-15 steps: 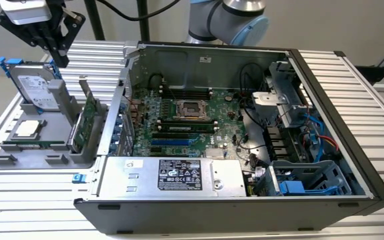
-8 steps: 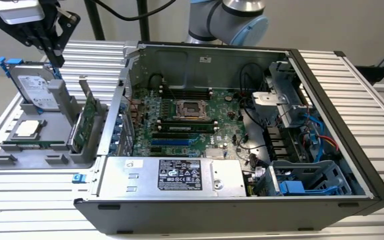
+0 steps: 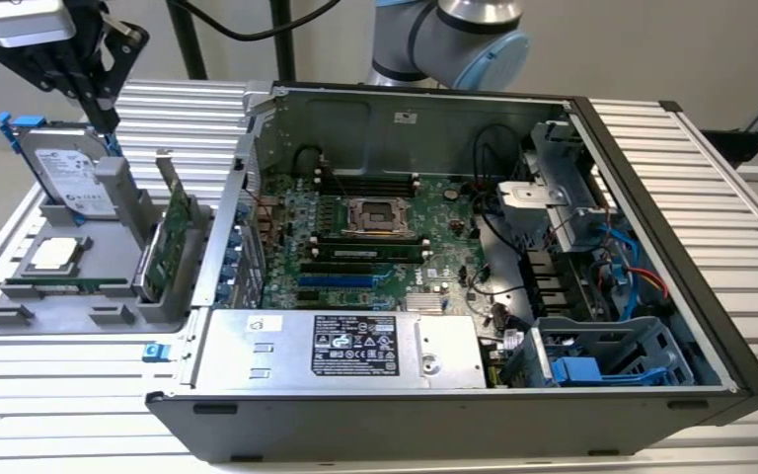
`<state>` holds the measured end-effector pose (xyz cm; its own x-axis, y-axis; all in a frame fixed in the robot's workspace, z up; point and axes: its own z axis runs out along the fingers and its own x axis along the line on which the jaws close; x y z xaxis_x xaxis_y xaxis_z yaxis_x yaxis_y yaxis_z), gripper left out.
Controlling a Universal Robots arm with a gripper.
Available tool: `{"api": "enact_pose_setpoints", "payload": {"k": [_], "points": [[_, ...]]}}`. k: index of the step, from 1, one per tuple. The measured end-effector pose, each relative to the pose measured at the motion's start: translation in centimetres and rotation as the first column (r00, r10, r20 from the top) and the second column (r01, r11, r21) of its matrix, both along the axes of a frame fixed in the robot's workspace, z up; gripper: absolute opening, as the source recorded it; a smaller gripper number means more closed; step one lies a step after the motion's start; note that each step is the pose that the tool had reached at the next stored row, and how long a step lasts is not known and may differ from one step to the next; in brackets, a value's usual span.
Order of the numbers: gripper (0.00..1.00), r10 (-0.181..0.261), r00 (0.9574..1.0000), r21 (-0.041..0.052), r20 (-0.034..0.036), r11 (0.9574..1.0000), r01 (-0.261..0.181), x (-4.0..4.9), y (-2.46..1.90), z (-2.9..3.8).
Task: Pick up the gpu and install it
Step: 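Reach for the gpu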
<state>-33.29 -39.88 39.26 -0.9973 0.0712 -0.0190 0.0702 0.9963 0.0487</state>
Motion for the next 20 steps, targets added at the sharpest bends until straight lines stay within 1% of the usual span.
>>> {"api": "enact_pose_setpoints", "payload": {"k": [6, 11, 20], "points": [[0.0, 0.0, 1.0, 0.0, 0.0, 1.0, 0.0, -0.47, 0.0, 0.0], [0.0, 0.0, 1.0, -0.0001, -0.0001, 1.0, 0.0, -0.55, 0.0, -0.02], [0.0, 0.0, 1.0, 0.0, -0.0003, 1.0, 0.0, -0.55, 0.0, -0.32]]}}
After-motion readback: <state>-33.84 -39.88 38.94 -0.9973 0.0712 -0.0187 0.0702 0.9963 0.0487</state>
